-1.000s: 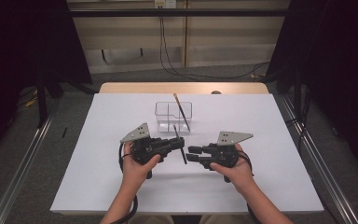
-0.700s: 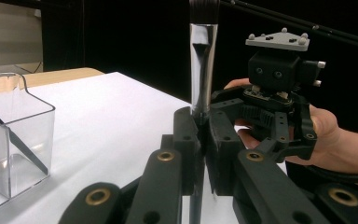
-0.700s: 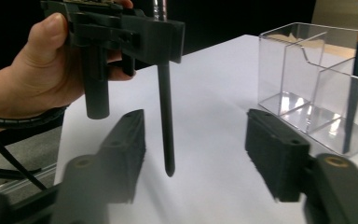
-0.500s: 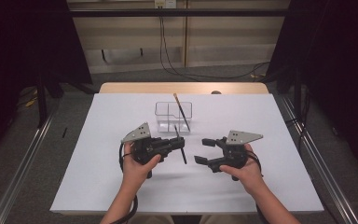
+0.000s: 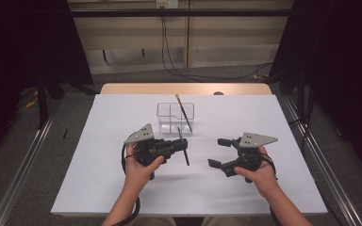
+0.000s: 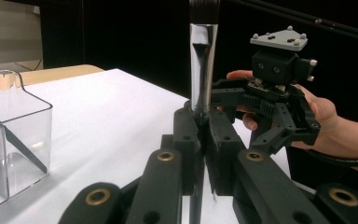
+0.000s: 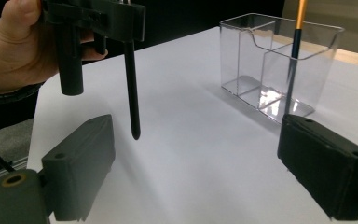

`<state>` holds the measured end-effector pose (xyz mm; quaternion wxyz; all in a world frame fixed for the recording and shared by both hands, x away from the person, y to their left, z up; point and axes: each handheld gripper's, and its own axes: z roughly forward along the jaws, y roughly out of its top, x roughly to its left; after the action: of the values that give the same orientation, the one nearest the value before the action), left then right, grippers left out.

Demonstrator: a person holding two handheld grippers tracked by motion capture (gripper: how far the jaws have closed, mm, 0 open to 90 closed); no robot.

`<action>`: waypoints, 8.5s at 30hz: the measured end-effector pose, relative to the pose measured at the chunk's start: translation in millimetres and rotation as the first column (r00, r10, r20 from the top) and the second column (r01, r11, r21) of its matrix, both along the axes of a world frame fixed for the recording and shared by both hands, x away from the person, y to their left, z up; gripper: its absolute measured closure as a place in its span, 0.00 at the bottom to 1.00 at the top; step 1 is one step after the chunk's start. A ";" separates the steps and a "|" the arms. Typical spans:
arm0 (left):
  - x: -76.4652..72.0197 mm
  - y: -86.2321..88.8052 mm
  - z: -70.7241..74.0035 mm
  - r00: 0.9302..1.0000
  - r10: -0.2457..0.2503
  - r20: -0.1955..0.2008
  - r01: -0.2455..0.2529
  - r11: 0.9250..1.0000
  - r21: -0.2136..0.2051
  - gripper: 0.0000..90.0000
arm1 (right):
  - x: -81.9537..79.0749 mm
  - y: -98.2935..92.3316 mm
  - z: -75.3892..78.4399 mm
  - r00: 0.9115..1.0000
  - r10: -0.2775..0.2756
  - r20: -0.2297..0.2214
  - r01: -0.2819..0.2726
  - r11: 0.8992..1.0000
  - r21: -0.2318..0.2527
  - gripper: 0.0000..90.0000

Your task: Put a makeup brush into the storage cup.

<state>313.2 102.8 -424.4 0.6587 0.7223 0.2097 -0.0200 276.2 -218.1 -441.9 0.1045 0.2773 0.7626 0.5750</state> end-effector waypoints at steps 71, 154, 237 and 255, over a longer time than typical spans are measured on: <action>-1.1 -7.9 2.2 1.000 -0.012 0.018 0.012 1.000 0.011 0.93 | -26.0 -97.1 -3.3 0.990 -0.141 0.019 0.141 0.988 -0.057 0.10; 58.1 -20.9 39.5 0.998 0.061 0.028 -0.063 0.996 0.062 0.93 | -35.2 -113.6 -6.4 0.985 -0.168 0.036 0.170 0.985 -0.042 0.09; 116.5 -33.5 48.0 0.970 0.242 0.036 -0.244 0.964 0.103 0.93 | -33.9 -112.6 -8.3 0.989 -0.145 0.037 0.147 0.988 -0.043 0.09; 118.8 -35.2 46.9 0.952 0.299 0.070 -0.305 0.945 0.115 0.93 | -33.9 -112.2 -8.6 0.989 -0.144 0.036 0.145 0.988 -0.044 0.10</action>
<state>432.0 67.6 -377.5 0.6130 0.7214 0.3017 0.1128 242.3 -330.3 -450.5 0.1646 0.3200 0.7518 0.5526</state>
